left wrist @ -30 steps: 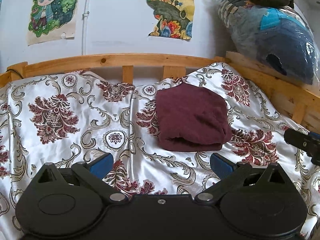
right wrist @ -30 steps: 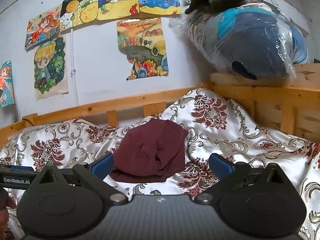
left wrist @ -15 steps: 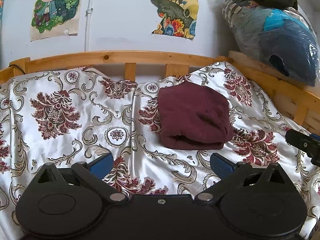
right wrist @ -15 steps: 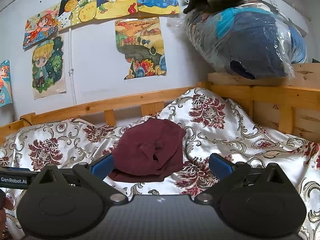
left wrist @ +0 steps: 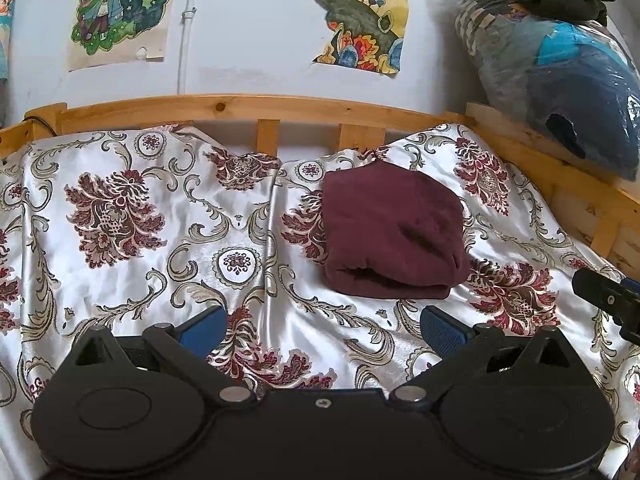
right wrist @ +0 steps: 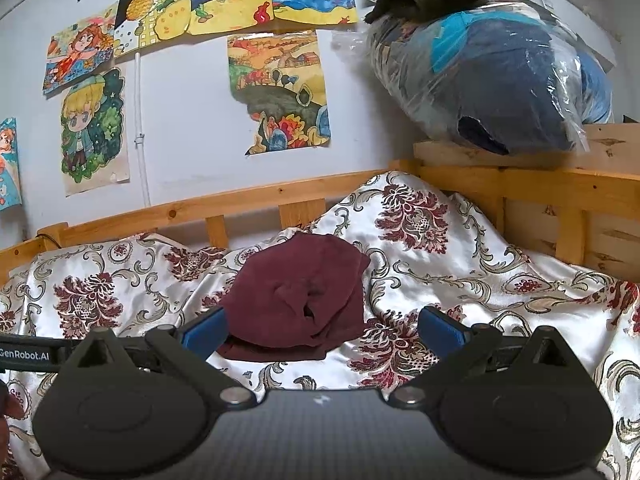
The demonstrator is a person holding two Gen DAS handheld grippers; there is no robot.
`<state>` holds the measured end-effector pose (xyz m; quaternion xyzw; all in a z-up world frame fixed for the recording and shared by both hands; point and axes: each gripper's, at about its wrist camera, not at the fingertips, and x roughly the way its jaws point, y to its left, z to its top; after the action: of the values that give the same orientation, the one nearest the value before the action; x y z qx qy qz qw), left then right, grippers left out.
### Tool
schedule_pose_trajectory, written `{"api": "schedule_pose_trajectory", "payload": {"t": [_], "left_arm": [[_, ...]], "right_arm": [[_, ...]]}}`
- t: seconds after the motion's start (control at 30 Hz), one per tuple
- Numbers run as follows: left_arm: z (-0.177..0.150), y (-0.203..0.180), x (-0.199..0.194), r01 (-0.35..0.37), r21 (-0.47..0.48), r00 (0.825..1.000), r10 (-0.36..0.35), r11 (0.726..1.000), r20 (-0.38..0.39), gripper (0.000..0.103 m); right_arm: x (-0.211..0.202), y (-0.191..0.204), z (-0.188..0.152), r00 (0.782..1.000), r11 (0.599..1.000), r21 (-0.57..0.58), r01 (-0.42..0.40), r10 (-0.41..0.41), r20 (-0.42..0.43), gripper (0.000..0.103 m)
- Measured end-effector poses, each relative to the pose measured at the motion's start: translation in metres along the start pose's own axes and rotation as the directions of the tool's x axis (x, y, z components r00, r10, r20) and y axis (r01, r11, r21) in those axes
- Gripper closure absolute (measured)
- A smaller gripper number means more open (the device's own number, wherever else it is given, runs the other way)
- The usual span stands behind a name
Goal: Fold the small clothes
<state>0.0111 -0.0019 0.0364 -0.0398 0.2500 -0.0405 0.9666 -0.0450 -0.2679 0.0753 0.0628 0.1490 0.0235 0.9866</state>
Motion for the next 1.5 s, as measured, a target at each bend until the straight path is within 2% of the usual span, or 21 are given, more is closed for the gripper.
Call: {"api": "schedule_pose_trajectory", "payload": {"t": [1.5], "left_arm": [[-0.0007,-0.0042,-0.0044,-0.002,0.015,1.000,0.002,1.000,0.018,0.001]], "right_arm": [[0.0028,-0.0049,-0.0005,1.000,1.000,0.017,0.007,-0.007,-0.006,0.000]]}}
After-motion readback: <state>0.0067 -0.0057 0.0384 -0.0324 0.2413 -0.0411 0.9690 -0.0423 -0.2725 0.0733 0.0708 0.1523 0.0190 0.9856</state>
